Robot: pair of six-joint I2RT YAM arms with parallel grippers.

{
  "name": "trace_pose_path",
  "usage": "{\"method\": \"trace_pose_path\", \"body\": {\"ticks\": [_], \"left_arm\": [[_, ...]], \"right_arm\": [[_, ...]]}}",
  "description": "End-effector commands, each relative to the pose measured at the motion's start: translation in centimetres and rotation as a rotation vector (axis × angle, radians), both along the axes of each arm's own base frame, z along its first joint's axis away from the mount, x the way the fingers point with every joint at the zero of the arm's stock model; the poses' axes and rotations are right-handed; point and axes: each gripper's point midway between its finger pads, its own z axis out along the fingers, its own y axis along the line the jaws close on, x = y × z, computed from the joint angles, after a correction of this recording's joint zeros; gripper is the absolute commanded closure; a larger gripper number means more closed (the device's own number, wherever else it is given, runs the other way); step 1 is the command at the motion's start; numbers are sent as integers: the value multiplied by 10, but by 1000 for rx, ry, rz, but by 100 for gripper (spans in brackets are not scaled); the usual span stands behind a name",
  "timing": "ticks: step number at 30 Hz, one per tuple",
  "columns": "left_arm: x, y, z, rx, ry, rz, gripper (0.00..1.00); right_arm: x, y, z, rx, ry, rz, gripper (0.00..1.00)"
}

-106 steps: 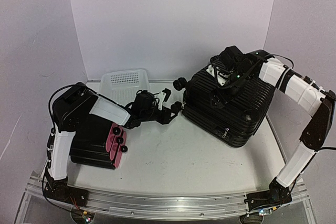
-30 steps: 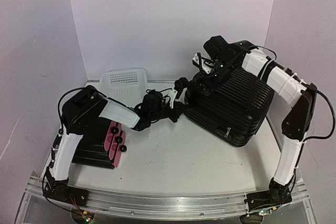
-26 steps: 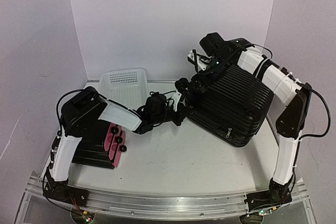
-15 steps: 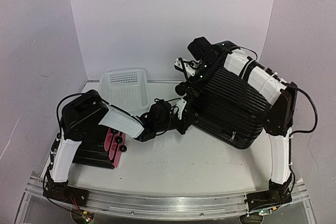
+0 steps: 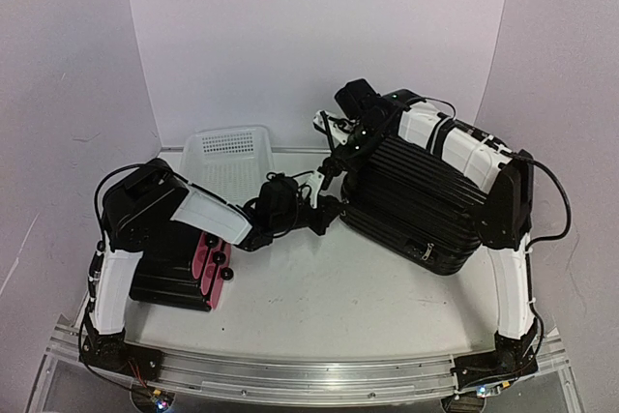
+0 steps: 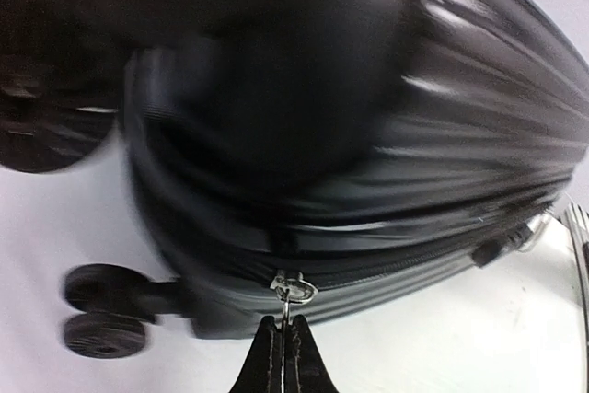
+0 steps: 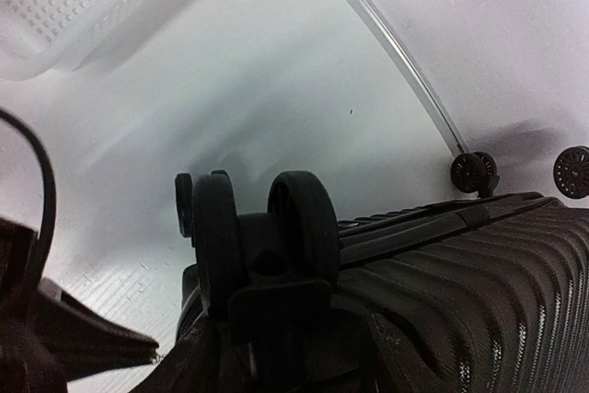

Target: Open, take out, and arrange the luggage

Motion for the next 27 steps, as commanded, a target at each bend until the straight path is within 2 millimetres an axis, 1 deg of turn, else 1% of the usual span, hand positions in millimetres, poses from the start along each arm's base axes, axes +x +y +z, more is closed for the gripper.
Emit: {"method": "trace_pose_path", "body": {"ticks": [1,5,7,9,11,13,16,18,23,25,27], "left_arm": [[62,45,23,-32,-1,127,100],[90,53,28,10,-43,172,100],[100,51,30,15,-53,172,100],[110,49,27,28,-50,187,100],[121,48,25,35,-39,205,100],[134,54,21,34,-20,255,100],[150,61,20,-3,21,284,100],[160,64,20,-26,39,306,100],[177,54,26,-87,47,303,100],[182,46,34,-127,55,286,100],[184,38,32,-154,77,263,100]], "right_arm": [[-31,-63,-49,-81,240,-118,50],[-53,-79,-52,-76,333,-71,54],[-64,-81,-53,-81,383,-31,56],[-73,-84,-54,-86,436,-6,58],[-83,-80,-56,-62,485,29,59],[-91,-78,-57,-39,525,46,59],[-104,-70,-59,10,580,79,60],[-108,-69,-61,17,601,88,60],[-117,-58,-59,84,649,124,61],[-117,-54,-57,103,654,121,61],[-116,-49,-53,135,660,113,61]]}}
